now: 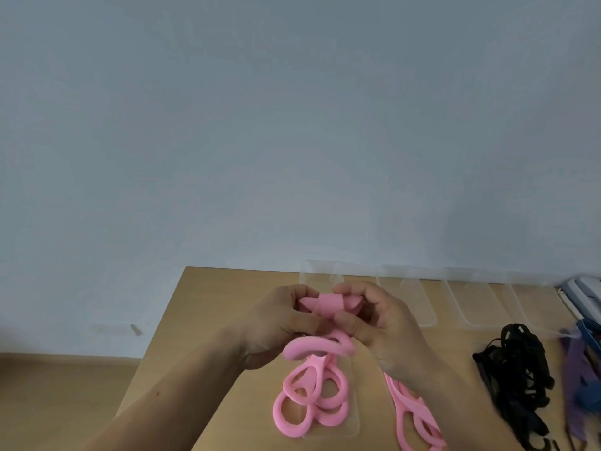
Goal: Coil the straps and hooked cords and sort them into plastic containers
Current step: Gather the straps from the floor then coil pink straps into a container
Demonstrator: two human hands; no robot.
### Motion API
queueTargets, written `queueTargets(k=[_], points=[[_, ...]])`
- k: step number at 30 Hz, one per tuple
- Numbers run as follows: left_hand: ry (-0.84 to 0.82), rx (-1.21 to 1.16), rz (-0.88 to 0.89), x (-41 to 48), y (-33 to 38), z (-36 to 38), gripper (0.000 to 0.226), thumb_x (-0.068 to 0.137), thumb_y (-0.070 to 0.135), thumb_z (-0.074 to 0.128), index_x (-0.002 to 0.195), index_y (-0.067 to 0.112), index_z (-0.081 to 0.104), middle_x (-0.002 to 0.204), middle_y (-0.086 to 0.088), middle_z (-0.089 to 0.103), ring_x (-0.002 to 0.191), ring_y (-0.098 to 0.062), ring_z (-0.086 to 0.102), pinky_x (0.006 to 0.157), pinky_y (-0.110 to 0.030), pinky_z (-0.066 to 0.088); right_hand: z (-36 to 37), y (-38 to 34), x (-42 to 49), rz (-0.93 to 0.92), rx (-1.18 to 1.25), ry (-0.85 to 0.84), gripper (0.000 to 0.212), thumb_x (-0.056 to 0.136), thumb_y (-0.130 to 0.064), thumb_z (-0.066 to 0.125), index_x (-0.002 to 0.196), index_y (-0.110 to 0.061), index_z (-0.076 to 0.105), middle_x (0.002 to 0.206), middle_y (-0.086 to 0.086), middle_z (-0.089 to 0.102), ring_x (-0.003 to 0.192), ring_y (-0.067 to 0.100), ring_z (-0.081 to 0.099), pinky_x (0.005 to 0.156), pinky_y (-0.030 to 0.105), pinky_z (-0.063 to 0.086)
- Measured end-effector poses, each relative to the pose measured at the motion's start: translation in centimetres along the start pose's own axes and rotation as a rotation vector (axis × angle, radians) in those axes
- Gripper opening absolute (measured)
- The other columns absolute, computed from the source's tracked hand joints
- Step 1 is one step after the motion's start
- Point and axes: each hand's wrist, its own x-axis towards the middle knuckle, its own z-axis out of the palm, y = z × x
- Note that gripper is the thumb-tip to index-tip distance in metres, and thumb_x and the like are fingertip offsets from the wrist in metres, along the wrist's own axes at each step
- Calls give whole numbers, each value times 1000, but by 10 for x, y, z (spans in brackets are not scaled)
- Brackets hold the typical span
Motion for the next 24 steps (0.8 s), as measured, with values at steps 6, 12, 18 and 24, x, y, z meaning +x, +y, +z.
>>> queueTargets(k=[6, 12, 18, 24], points=[[-12, -37, 45, -1, 5, 3, 5, 79, 20, 74, 83, 18, 78, 91, -16, 74, 82, -33, 71, 69, -33, 58, 1, -1, -2, -29, -57, -44, 36, 77, -6, 72, 102, -32, 69, 98, 1, 69, 92, 21, 71, 79, 32, 59], [28, -64, 68, -1, 2, 2, 34, 72, 13, 80, 101, 2, 68, 90, -17, 72, 78, -29, 70, 71, -34, 58, -3, -7, -4, -9, 73, -78, 36, 73, -15, 81, 107, -18, 70, 100, 7, 70, 93, 26, 71, 79, 34, 59], [108, 75, 170, 1, 0, 3, 34, 72, 0, 82, 101, 1, 65, 89, -16, 65, 77, -28, 64, 72, -35, 53, -1, -7, 0, 132, 1, 8, 28, 74, -46, 70, 97, -30, 73, 91, 3, 74, 80, 22, 72, 69, 28, 57], [108, 161, 168, -1, -4, 4, 49, 70, 5, 85, 113, 13, 64, 102, -8, 63, 82, -16, 64, 77, -28, 55, -1, -3, -4, 93, -76, 7, 10, 84, -31, 74, 94, -29, 74, 83, 2, 75, 74, 20, 72, 67, 28, 58]])
